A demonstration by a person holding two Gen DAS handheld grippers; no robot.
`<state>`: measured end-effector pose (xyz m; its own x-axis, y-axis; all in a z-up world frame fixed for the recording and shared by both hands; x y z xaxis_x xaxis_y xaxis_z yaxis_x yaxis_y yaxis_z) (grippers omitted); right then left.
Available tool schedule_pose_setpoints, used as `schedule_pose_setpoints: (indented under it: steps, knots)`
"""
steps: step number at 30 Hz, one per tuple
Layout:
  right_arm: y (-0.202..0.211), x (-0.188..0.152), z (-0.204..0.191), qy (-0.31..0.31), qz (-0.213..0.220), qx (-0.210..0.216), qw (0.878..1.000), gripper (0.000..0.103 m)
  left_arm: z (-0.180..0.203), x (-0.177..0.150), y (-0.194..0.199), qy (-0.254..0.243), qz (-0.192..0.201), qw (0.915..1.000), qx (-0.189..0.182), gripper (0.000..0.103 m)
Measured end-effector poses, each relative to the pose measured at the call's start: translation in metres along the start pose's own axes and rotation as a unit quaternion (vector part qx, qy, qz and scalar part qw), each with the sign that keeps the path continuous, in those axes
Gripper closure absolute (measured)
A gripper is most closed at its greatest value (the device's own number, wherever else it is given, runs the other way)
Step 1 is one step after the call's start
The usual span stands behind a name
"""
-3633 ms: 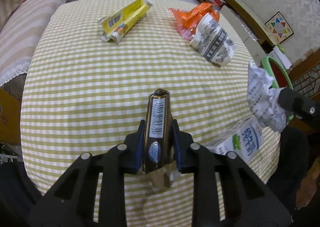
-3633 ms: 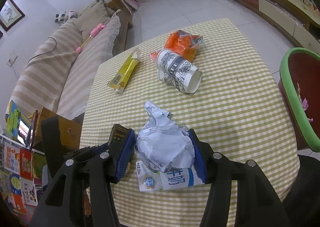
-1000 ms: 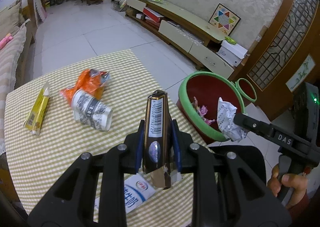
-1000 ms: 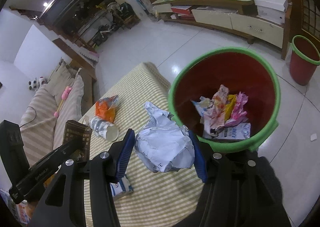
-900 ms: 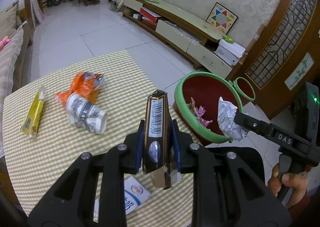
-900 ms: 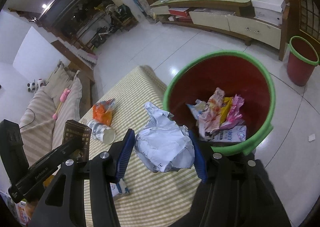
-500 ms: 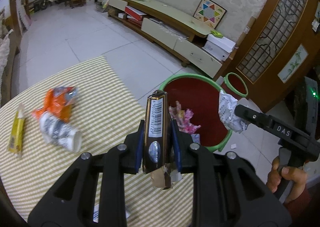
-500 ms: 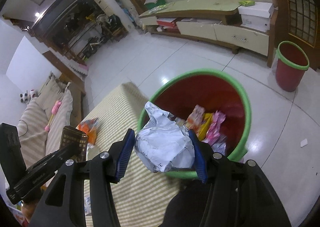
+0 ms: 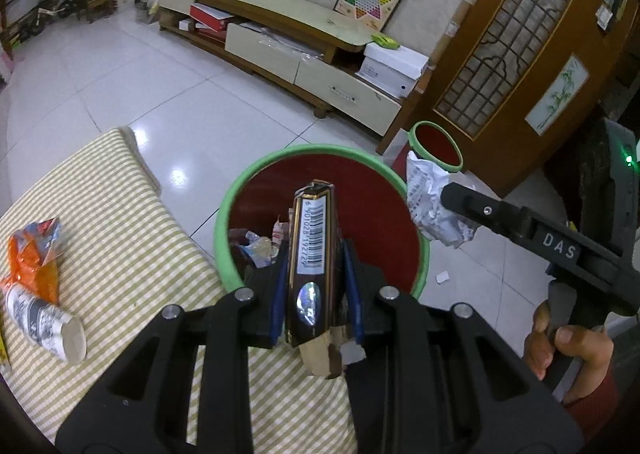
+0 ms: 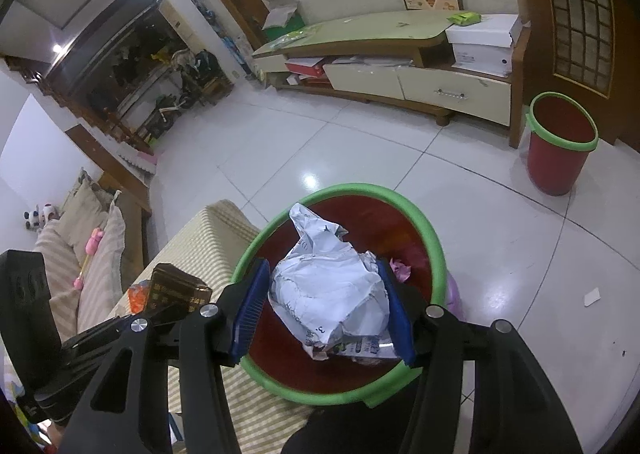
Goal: Collect trash
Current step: 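Open both tools over the bucket to drop box and paper, then grasp white milk carton with left tool while right tool grasps paper cup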
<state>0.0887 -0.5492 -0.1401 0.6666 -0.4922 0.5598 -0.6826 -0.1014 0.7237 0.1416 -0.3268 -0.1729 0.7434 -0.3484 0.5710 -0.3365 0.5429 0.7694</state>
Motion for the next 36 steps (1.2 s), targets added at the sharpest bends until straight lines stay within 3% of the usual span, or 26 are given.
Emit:
schedule_pose_setpoints:
  steps: [1, 3, 4, 5, 8, 14, 19, 29, 33, 36]
  knots:
    - [-0.001, 0.001, 0.001, -0.001, 0.001, 0.000, 1.000, 0.049, 0.001, 0.001, -0.004, -0.002, -0.002, 1.0000, 0.000, 0.077]
    - [-0.004, 0.003, 0.001, -0.003, 0.002, -0.002, 1.000, 0.048, 0.001, 0.003, -0.008, -0.003, -0.002, 1.0000, 0.003, 0.054]
    - [-0.006, 0.004, 0.002, -0.006, 0.001, -0.002, 1.000, 0.040, -0.001, 0.004, -0.007, -0.001, 0.008, 0.9999, 0.011, 0.035]
    - [-0.008, 0.004, 0.001, -0.011, 0.000, 0.000, 1.000, 0.031, -0.002, 0.005, -0.006, 0.001, 0.017, 0.9998, 0.013, 0.033]
    - [-0.011, 0.005, -0.001, -0.009, 0.000, 0.000, 1.000, 0.031, -0.009, 0.002, -0.002, 0.011, 0.014, 0.9998, 0.007, 0.033]
    - [-0.012, -0.007, -0.013, -0.008, -0.014, 0.007, 1.000, 0.031, -0.038, -0.029, 0.020, 0.021, -0.001, 0.9990, 0.038, 0.030]
    - [-0.015, -0.029, -0.027, -0.011, -0.036, 0.011, 0.999, 0.031, -0.071, -0.060, 0.049, 0.061, -0.007, 0.9965, 0.057, 0.030]
    - [-0.017, -0.078, -0.077, 0.018, -0.085, 0.029, 0.996, 0.030, -0.141, -0.138, 0.121, 0.126, -0.014, 0.9835, 0.129, 0.027]
    - [-0.020, -0.095, -0.096, 0.031, -0.104, 0.035, 0.993, 0.029, -0.143, -0.164, 0.126, 0.105, -0.039, 0.9862, 0.122, 0.026]
    - [-0.020, -0.105, -0.107, 0.043, -0.112, 0.040, 0.992, 0.029, -0.135, -0.180, 0.116, 0.054, -0.075, 0.9885, 0.119, 0.026]
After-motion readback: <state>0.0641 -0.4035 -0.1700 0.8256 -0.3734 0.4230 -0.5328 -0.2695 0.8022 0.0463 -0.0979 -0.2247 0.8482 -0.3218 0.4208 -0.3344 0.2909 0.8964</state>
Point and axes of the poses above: each gripper's, at about its wrist camera, not at the fingertips, and y roughly against the way its jaws point, z to its right, x to its top, the point moved 4 cm from there along -y, roughly the way its jaws point, and after that the axes turned 2 degrees about -x, right-handed, at the moved point
